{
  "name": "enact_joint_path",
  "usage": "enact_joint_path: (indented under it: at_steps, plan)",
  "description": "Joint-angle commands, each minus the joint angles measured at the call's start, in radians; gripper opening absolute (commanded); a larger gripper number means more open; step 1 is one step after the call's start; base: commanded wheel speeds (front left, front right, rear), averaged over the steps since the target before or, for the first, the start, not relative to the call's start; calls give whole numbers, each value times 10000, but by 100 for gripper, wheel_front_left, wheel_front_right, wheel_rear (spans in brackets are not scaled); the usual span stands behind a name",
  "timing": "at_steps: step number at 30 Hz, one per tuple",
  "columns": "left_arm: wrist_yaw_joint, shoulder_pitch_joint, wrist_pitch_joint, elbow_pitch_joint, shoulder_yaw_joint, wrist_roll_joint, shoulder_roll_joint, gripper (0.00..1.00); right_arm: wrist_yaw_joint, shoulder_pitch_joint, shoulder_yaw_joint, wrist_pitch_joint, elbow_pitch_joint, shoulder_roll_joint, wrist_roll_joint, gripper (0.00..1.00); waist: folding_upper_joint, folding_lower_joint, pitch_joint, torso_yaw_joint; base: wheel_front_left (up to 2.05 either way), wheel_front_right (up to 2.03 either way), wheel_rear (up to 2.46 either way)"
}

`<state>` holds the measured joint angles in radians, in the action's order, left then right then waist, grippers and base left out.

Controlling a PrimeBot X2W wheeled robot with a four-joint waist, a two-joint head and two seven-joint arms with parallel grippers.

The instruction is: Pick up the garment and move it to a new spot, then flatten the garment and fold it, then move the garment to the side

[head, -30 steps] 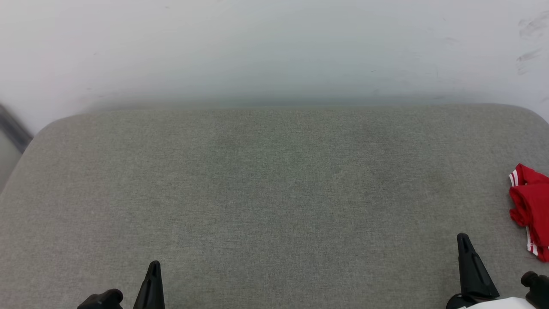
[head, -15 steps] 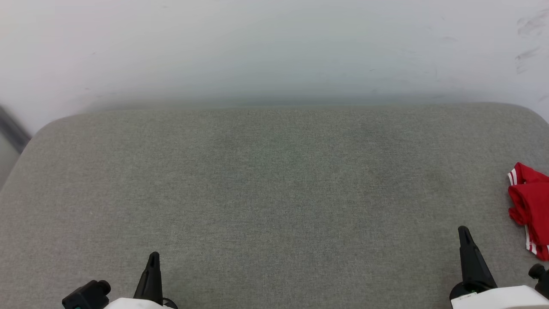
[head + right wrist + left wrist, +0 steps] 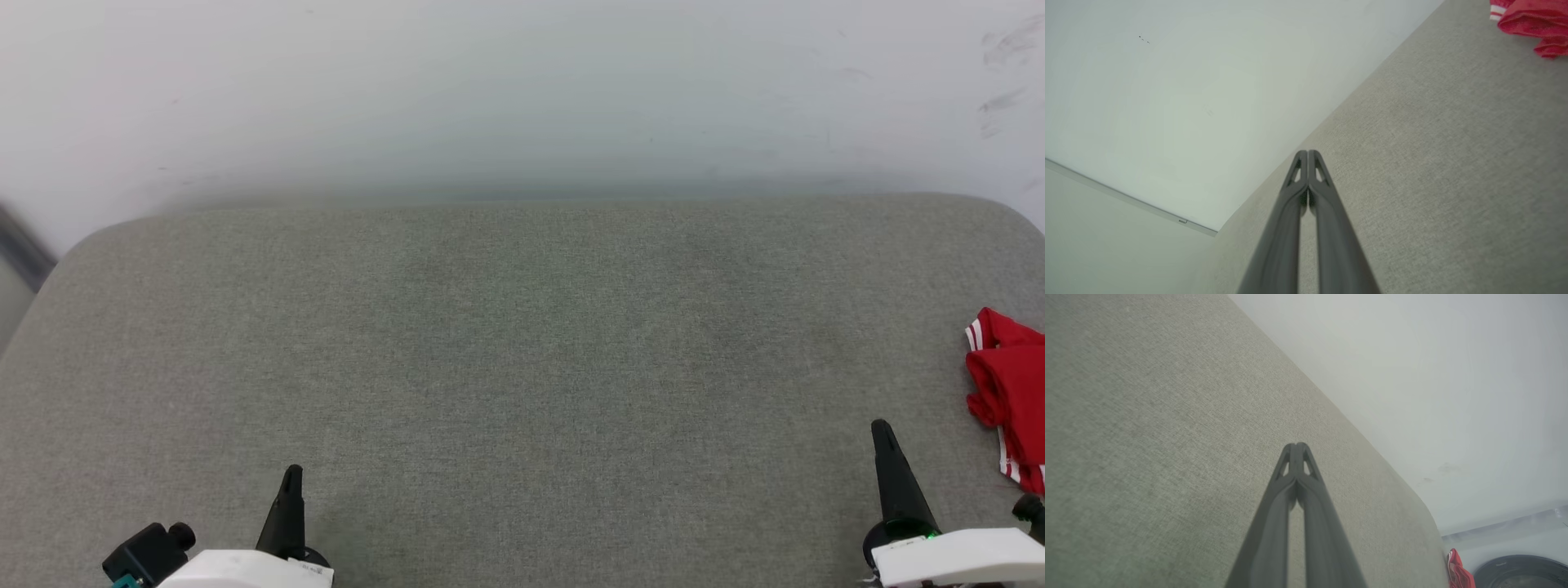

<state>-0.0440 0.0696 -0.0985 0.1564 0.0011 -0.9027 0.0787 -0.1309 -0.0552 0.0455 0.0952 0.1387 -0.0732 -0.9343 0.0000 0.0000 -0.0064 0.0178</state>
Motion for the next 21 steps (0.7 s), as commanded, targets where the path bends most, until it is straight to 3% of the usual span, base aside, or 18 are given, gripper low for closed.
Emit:
enact_joint_path:
  at_steps: [1,21]
  plan:
    - [-59,-292,57,-65,38,-267,46,0,0,310,14,-54,-40,-84,-272,0,0,0,1,-2,0,0,0]
    - [-340,-788,609,238,249,-2658,60,0,1,747,95,-616,317,-92,-2546,0,0,0,26,-48,0,0,0]
